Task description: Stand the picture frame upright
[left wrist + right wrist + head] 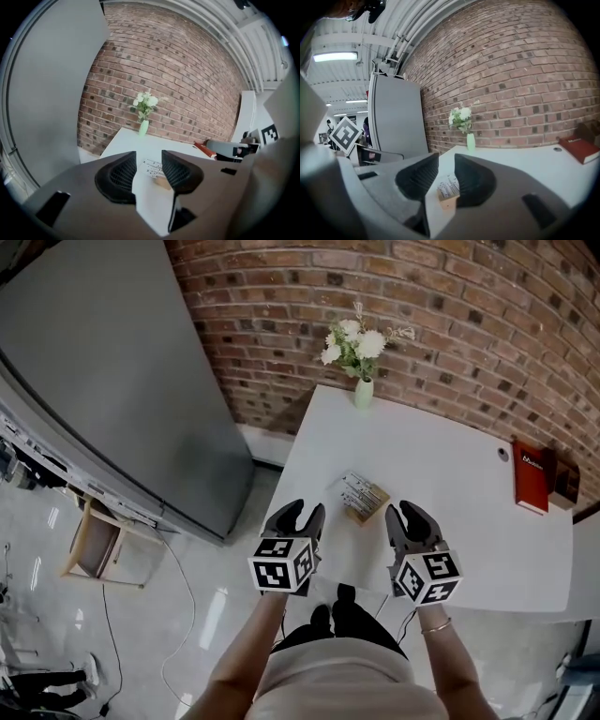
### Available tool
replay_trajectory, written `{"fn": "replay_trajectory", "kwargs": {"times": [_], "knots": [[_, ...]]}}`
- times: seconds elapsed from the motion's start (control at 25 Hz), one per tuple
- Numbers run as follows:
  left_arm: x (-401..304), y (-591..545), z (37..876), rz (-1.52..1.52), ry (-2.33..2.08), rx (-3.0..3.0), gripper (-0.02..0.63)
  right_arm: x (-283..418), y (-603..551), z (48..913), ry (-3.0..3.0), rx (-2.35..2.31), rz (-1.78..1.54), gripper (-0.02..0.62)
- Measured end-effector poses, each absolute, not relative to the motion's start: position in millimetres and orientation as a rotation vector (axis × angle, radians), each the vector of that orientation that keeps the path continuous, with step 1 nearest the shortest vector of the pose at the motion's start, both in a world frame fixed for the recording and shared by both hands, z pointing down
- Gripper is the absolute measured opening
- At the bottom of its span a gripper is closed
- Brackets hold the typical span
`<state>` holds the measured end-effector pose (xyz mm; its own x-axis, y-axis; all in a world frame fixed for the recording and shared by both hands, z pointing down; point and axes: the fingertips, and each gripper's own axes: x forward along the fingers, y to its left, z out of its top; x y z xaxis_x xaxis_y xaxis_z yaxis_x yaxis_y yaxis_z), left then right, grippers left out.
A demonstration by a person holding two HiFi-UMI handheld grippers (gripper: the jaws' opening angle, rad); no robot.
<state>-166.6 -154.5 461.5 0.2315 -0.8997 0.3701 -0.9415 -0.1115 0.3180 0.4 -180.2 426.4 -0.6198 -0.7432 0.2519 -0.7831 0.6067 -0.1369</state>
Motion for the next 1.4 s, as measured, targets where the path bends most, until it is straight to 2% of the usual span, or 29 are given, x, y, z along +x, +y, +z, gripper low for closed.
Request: {"fn": "replay_trajectory", "kwargs": {"times": [0.68, 1.4], "knots": [[-138, -207, 553, 0.055, -1.431, 1.679, 0.138, -1, -245, 463, -2.623, 1.14, 0.431, 0.089], [-111, -222, 591, -0.125, -1.209, 1.415, 0.135, 2, -264, 487, -2.582, 1.077, 0.493, 0.089]]}}
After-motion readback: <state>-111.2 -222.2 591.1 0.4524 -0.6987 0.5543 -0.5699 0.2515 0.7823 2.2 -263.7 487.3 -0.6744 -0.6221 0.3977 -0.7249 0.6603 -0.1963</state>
